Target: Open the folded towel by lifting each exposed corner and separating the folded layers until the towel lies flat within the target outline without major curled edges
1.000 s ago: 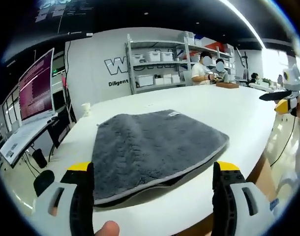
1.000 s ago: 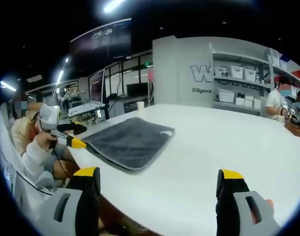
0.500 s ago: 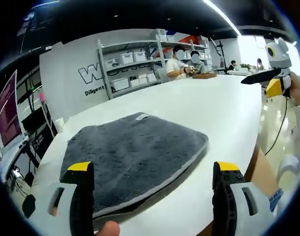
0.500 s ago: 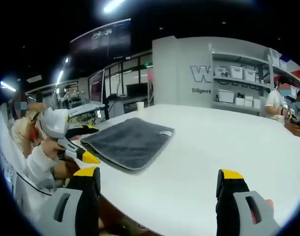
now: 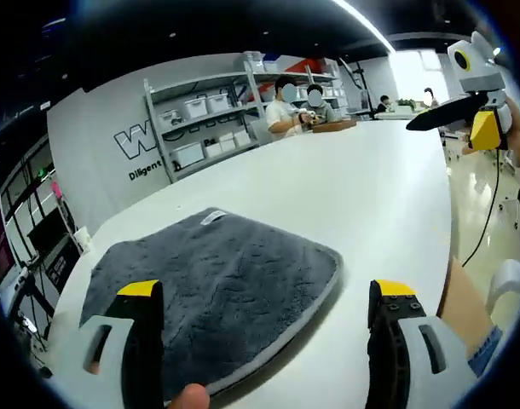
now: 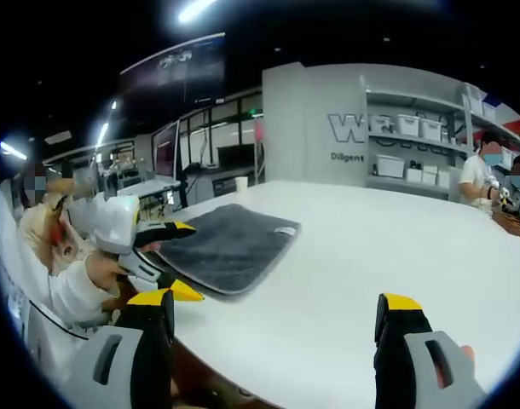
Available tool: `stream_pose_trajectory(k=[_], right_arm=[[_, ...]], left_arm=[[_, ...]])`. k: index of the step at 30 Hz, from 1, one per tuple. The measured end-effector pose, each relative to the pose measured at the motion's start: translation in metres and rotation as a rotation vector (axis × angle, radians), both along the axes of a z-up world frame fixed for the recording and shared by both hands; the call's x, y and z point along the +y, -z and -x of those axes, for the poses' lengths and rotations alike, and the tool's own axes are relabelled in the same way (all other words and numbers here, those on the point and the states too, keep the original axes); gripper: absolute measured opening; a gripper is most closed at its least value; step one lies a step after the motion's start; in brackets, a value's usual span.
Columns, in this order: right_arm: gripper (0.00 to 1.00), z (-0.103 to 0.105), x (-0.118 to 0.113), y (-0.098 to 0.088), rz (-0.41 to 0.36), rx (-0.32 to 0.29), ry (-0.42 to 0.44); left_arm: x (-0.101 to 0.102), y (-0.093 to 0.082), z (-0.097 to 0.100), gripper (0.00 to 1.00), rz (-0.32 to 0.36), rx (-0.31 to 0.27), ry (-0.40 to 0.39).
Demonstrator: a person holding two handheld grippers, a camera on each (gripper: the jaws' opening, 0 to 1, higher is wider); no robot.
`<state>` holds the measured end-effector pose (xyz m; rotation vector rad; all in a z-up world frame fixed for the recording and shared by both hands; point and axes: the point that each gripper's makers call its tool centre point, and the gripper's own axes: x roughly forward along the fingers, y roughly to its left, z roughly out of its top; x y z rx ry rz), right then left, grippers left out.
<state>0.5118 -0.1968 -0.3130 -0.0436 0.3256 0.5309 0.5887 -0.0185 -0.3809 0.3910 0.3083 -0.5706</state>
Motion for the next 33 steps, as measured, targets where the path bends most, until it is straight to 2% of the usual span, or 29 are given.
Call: stream_pose_trajectory(k=[7, 12, 17, 21, 24, 28, 33], right_arm=[[0.98, -0.001, 0.000, 0.000, 0.000, 0.001, -0.001], [0.98, -0.002, -0.001, -0.001, -0.001, 0.000, 0.002], [0.98, -0.002, -0.001, 0.000, 0.000, 0.002, 0.002], [0.98, -0.002, -0.001, 0.000, 0.001, 0.003, -0.001], [0.98, -0.002, -0.001, 0.001, 0.000, 0.004, -0.001], [0.98, -0.002, -0.002, 0.001, 0.000, 0.004, 0.001], [0.98, -0.001, -0.003, 0.000, 0.000, 0.001, 0.000]], left_arm=[[-0.019, 0.000, -0.006, 0.91, -0.035, -0.040, 0.035], [-0.029, 0.002, -0.006, 0.84, -0.087, -0.078, 0.051], [-0.041, 0.005, -0.002, 0.71, -0.106, -0.086, 0.087], [-0.049, 0.007, 0.000, 0.59, -0.161, -0.115, 0.120], [-0.054, 0.009, 0.002, 0.55, -0.186, -0.128, 0.128], [-0.058, 0.011, 0.004, 0.42, -0.223, -0.147, 0.147], [-0.059, 0.015, 0.005, 0.31, -0.248, -0.146, 0.166]])
